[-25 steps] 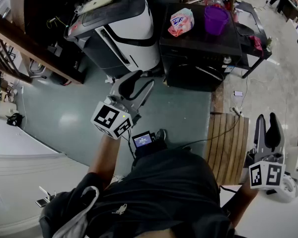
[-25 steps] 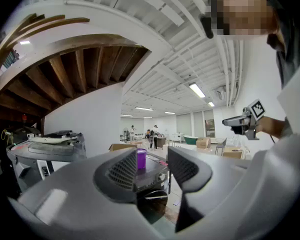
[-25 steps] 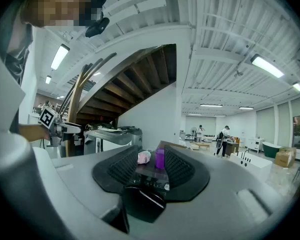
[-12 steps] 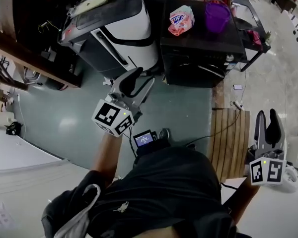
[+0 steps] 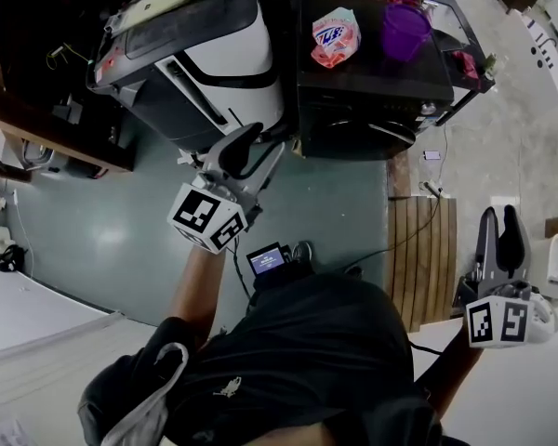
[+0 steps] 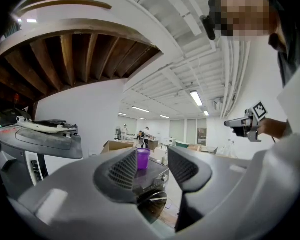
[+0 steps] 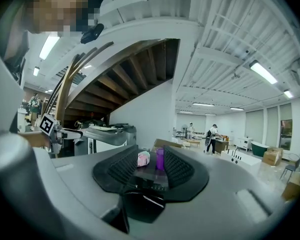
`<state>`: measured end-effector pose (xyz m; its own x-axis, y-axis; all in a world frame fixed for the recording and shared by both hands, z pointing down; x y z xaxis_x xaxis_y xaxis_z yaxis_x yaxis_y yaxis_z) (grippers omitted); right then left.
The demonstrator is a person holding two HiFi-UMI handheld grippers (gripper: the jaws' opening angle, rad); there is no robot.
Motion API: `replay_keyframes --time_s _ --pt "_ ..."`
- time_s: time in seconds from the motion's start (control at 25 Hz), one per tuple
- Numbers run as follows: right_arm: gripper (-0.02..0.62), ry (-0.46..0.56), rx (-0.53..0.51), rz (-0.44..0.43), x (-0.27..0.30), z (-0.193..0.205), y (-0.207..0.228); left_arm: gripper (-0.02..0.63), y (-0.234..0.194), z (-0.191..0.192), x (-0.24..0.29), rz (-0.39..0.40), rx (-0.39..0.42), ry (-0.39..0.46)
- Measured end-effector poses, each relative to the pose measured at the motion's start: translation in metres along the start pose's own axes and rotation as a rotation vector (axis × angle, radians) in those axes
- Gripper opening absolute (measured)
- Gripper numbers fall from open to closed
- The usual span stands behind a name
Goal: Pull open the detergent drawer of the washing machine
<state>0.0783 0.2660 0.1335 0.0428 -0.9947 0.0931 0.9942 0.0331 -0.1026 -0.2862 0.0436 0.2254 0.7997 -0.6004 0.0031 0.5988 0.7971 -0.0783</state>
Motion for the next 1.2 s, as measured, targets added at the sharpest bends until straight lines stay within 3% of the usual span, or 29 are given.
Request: replay_keyframes --time_s 0.24,0.52,1.2 --pt "0.146 -0.013 -0.022 0.001 0.015 -0.007 -0.011 0.23 -0.016 0.011 0.002 0.004 -0.035 0.002" --pt "0.146 -0.01 0.003 -0.033 0.033 0.004 0.011 0.23 -0.01 0.009 0.016 -0.024 -0.017 -0.012" --pt "0.146 0.031 0.073 -0.242 0.074 0.038 0.158 0.23 0.094 0.009 0.077 -0.237 0.01 -0.056"
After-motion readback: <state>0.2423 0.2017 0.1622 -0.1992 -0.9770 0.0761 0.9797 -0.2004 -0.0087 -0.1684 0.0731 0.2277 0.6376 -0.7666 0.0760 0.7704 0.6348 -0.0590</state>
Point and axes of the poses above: the fingertips, and each gripper's own axes: x forward along the fingers, y to its right, z out of its underside, the point moved 7 cm from there along -x, backward along the fingers, and after that the axes turned 2 degrees about -z, right-handed, at the moved point
